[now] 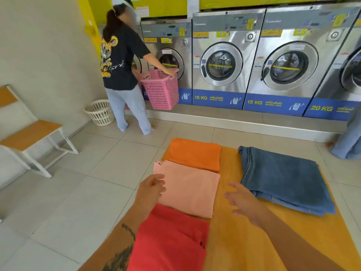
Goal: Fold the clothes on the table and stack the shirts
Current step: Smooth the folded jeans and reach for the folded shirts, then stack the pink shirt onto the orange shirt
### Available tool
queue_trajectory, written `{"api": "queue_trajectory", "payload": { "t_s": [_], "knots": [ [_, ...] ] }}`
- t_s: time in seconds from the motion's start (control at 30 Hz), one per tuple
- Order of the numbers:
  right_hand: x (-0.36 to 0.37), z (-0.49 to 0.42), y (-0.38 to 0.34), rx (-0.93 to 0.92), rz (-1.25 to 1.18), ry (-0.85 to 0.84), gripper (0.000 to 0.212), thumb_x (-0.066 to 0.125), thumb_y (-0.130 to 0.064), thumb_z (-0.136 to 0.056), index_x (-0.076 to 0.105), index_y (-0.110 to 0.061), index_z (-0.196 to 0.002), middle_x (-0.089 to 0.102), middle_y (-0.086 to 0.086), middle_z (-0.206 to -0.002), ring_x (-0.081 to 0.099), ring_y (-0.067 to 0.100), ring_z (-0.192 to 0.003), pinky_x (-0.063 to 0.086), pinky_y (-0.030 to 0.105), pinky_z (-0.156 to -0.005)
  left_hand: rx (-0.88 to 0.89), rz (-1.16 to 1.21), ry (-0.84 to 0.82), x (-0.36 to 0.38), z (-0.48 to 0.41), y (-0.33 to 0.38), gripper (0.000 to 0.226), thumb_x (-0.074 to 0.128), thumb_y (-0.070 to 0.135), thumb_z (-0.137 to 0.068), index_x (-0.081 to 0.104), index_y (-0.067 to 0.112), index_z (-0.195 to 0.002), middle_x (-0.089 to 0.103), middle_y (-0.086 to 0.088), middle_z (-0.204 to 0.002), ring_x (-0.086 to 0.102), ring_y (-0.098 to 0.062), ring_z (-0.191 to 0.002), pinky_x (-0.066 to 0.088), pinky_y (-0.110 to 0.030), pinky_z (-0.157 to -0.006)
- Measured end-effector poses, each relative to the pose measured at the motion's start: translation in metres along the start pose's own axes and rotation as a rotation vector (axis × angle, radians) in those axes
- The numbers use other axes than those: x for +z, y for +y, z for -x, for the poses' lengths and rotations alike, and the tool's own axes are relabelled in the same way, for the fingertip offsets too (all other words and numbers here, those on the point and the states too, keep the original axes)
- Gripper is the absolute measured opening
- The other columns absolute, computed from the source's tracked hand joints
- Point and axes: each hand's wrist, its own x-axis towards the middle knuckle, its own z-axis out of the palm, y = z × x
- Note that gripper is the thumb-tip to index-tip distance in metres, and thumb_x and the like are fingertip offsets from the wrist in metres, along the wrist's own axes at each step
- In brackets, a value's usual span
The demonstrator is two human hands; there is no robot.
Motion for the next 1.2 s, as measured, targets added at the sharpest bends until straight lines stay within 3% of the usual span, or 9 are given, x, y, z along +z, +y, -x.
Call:
{"api": "queue_trajectory", "payload": {
  "t_s": [0.07, 0.2, 0.33, 0.4, 0.47, 0.6, 0.83, 1.03, 1.2],
  "knots": [
    [0.019, -0.014, -0.004, 0.026, -0.036, 0.018, 0.056, 0.068, -0.03, -0.09, 0.043, -0.033, -0.14, 0.049, 0.003, -0.138, 0.048, 0.026, -0.124, 0.048, 0.045, -0.094, 0.007, -0.077, -0.009, -0.013, -0.027, -0.006, 0.034, 0.059, 0.005, -0.087, 0.069, 0.028, -0.111, 0.064, 0.001, -0.103, 0.063, -0.015, -0.085, 0.048, -0.027, -0.071],
    [0.054, -0.046, -0.006, 0.041, -0.043, 0.092, 0.063, 0.066, -0.032, -0.092, 0.033, -0.034, -0.146, 0.05, 0.0, -0.135, 0.054, 0.023, -0.111, 0.048, 0.042, -0.085, -0.004, -0.303, -0.2, -0.026, -0.079, -0.018, 0.048, 0.072, 0.013, -0.081, 0.064, 0.042, -0.119, 0.041, 0.003, -0.126, 0.052, 0.001, -0.086, 0.046, -0.015, -0.068],
    [0.082, -0.066, -0.004, 0.055, -0.05, 0.19, 0.069, 0.065, -0.032, -0.091, 0.029, -0.034, -0.15, 0.043, 0.004, -0.148, 0.049, 0.03, -0.125, 0.046, 0.049, -0.096, -0.114, -0.492, -0.228, -0.031, -0.109, -0.032, 0.055, 0.071, 0.024, -0.081, 0.057, 0.045, -0.13, 0.026, -0.002, -0.138, 0.044, -0.026, -0.123, 0.044, -0.037, -0.102],
    [0.092, -0.072, -0.007, 0.044, -0.061, 0.202, 0.071, 0.065, -0.034, -0.09, 0.028, -0.036, -0.15, 0.033, 0.003, -0.156, 0.04, 0.03, -0.135, 0.041, 0.047, -0.097, -0.123, -0.471, -0.248, -0.031, -0.12, -0.037, 0.056, 0.069, 0.022, -0.079, 0.058, 0.043, -0.13, 0.031, -0.003, -0.14, 0.043, -0.03, -0.126, 0.044, -0.043, -0.106],
    [0.099, -0.076, -0.01, 0.033, -0.108, 0.196, 0.07, 0.067, -0.034, -0.089, 0.031, -0.037, -0.149, 0.029, 0.001, -0.158, 0.038, 0.028, -0.136, 0.039, 0.045, -0.101, -0.112, -0.406, -0.296, -0.028, -0.126, -0.037, 0.056, 0.067, 0.02, -0.079, 0.058, 0.04, -0.131, 0.036, -0.004, -0.14, 0.05, -0.028, -0.121, 0.048, -0.042, -0.101],
    [0.116, -0.079, -0.014, 0.072, -0.226, 0.193, 0.059, 0.069, -0.031, -0.085, 0.042, -0.043, -0.135, 0.045, -0.001, -0.139, 0.055, 0.021, -0.11, 0.048, 0.047, -0.096, -0.119, -0.34, -0.343, -0.022, -0.133, -0.032, 0.056, 0.066, 0.016, -0.081, 0.057, 0.039, -0.13, 0.044, 0.001, -0.135, 0.051, -0.021, -0.113, 0.048, -0.03, -0.084],
    [0.124, -0.076, -0.017, 0.056, -0.148, 0.245, 0.067, 0.069, -0.022, -0.082, 0.04, -0.045, -0.137, 0.044, 0.0, -0.135, 0.053, 0.025, -0.111, 0.05, 0.046, -0.09, -0.141, -0.107, -0.33, -0.023, -0.137, -0.033, 0.05, 0.065, 0.005, -0.082, 0.065, 0.041, -0.116, 0.048, 0.007, -0.128, 0.051, -0.008, -0.101, 0.044, -0.022, -0.069],
    [0.122, -0.071, -0.012, -0.023, -0.07, 0.314, 0.062, 0.066, -0.019, -0.083, 0.044, -0.049, -0.133, 0.04, -0.004, -0.142, 0.049, 0.026, -0.12, 0.046, 0.052, -0.1, -0.074, -0.13, -0.383, -0.019, -0.133, -0.026, 0.056, 0.057, 0.001, -0.081, 0.065, 0.045, -0.113, 0.046, 0.008, -0.131, 0.051, -0.007, -0.103, 0.046, -0.023, -0.072],
    [0.12, -0.063, -0.012, -0.112, -0.009, 0.349, 0.062, 0.066, -0.01, -0.085, 0.05, -0.042, -0.135, 0.044, -0.006, -0.141, 0.049, 0.018, -0.116, 0.047, 0.042, -0.095, -0.043, -0.136, -0.398, -0.031, -0.13, -0.018, 0.053, 0.059, 0.004, -0.085, 0.063, 0.042, -0.121, 0.046, 0.005, -0.137, 0.052, -0.014, -0.111, 0.048, -0.026, -0.077]
  ]
}}
